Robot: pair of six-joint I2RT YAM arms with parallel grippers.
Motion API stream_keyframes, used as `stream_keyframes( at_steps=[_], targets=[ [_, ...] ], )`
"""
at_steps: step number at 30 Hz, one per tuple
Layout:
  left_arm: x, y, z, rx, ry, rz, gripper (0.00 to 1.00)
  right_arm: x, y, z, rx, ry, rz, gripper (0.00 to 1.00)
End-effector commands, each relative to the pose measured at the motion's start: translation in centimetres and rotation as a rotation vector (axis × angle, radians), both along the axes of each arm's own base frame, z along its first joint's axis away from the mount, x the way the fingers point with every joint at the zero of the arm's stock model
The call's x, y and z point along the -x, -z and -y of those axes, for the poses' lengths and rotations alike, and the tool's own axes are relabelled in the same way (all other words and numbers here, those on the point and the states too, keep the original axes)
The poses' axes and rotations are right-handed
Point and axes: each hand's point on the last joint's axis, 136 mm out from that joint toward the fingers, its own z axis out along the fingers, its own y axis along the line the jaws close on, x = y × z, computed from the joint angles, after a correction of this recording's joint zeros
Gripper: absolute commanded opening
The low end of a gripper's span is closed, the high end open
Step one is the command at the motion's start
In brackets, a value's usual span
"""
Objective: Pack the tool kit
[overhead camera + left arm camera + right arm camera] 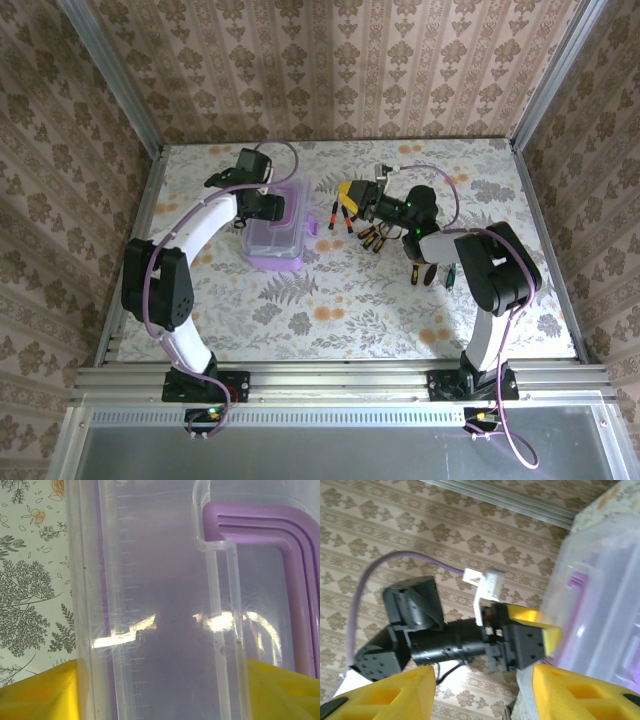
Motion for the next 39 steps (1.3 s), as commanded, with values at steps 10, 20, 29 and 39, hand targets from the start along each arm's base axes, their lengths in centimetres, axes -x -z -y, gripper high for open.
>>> stream_keyframes(
  at_steps=[10,20,29,39],
  targets=[
    [5.6,-0.4,-1.0,0.012,0.022,-0.217,0.34,0.0,9.9,0.6,0.303,0.075,-0.254,0.62],
    [5.6,-2.0,-1.1,0.123,-0.015,-0.176,0.28,0.6,9.2,-1.5,0.442,0.042,-0.213,0.64],
    [5.5,-4.1,-0.2,0.272,-0.021,-0.133,0.26,1.0,8.9,-2.3,0.535,0.024,-0.187,0.65],
    [5.2,-5.2,-0.6,0.436,-0.045,-0.101,0.25,1.1,9.3,-3.7,0.728,0.019,-0.149,0.65]
  ],
)
